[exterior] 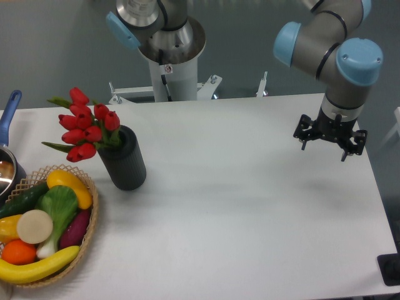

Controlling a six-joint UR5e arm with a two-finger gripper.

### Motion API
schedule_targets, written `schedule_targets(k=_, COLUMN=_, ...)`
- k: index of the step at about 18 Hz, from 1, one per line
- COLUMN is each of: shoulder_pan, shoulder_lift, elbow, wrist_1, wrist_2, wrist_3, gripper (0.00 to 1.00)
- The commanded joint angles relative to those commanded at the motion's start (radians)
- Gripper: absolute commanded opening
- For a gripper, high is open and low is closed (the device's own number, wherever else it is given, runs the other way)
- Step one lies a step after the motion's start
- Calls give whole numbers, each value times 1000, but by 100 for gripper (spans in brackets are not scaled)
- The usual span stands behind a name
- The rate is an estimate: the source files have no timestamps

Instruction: Pick up the flowers from the vase

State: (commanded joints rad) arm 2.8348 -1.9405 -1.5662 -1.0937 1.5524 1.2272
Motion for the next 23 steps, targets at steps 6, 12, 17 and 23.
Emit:
schedule_targets(k=6, shoulder_pan=0, shoulder_lift=0, elbow=0, wrist_1=-3, wrist_2=-11, wrist_3=0, gripper=100)
schedule_targets(k=12, shoulder_pan=2, shoulder_lift=55, elbow=-107, wrist_1=82, wrist_2=-128, wrist_3=2, gripper=100)
schedule_targets(k=17, shoulder_pan=9, shoulder_lift=181, elbow=-320, wrist_1=305, wrist_2=-340, wrist_3=2, gripper=100)
schedule_targets(k=23, shoulder_pan=-17, shoulder_lift=236, elbow=-353, wrist_1=307, wrist_2=-604, wrist_3=-2, gripper=100)
